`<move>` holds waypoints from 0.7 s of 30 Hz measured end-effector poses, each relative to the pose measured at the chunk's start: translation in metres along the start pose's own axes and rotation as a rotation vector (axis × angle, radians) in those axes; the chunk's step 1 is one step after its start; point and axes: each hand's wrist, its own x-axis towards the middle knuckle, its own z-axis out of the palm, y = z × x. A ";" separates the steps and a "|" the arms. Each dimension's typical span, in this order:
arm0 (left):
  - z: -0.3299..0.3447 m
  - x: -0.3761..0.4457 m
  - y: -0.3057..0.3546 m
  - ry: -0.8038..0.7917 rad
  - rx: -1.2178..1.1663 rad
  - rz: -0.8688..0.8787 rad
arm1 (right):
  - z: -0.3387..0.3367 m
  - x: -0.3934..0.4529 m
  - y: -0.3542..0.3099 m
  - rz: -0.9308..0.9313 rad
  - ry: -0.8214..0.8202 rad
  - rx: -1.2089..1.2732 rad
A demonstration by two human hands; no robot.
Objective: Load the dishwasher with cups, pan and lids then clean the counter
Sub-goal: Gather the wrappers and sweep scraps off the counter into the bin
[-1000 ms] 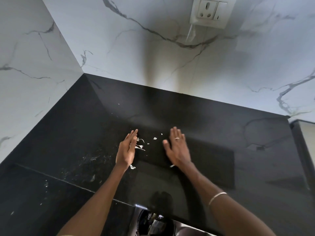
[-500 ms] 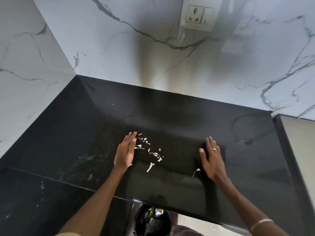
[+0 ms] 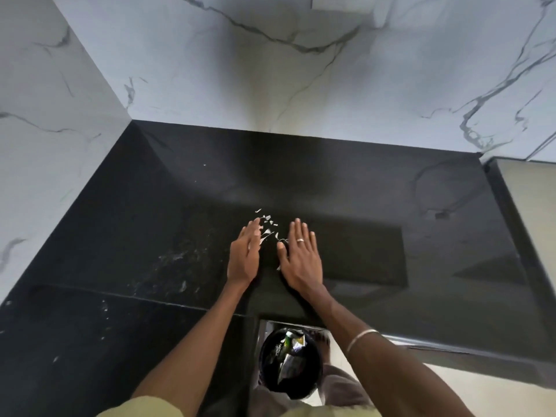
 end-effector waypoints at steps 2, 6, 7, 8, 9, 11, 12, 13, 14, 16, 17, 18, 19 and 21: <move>-0.001 -0.008 0.002 0.009 -0.011 -0.018 | 0.010 0.000 -0.021 -0.069 -0.049 0.024; -0.001 -0.019 0.006 0.052 -0.057 -0.030 | 0.001 0.001 -0.019 -0.104 -0.061 0.230; -0.002 -0.020 0.006 0.063 -0.067 -0.034 | -0.006 0.003 -0.012 -0.104 -0.042 0.290; -0.002 -0.021 0.007 0.078 -0.083 -0.043 | -0.012 0.006 -0.002 -0.100 0.003 0.294; -0.002 -0.021 0.006 0.104 -0.099 -0.054 | -0.018 0.011 0.011 -0.083 0.058 0.246; 0.000 -0.020 0.006 0.186 -0.115 -0.086 | -0.028 0.023 0.037 -0.001 0.120 0.133; 0.000 -0.018 0.004 0.238 -0.113 -0.117 | -0.030 0.029 0.045 0.046 0.108 0.077; 0.000 -0.016 0.002 0.296 -0.111 -0.159 | -0.030 0.034 0.048 0.071 0.079 0.011; -0.002 -0.015 0.003 0.348 -0.116 -0.208 | -0.029 0.039 0.048 0.063 0.054 -0.050; -0.002 -0.015 0.007 0.410 -0.102 -0.245 | -0.022 0.053 0.040 -0.019 0.007 -0.087; -0.002 -0.015 0.008 0.425 -0.094 -0.233 | -0.020 0.065 0.035 -0.065 -0.025 -0.064; -0.001 -0.014 0.008 0.437 -0.083 -0.215 | -0.018 0.079 0.028 -0.114 -0.060 -0.036; 0.000 -0.013 0.007 0.446 -0.076 -0.202 | -0.015 0.094 0.021 -0.156 -0.093 -0.014; 0.001 -0.011 0.006 0.452 -0.065 -0.202 | -0.009 0.120 0.004 -0.229 -0.151 0.000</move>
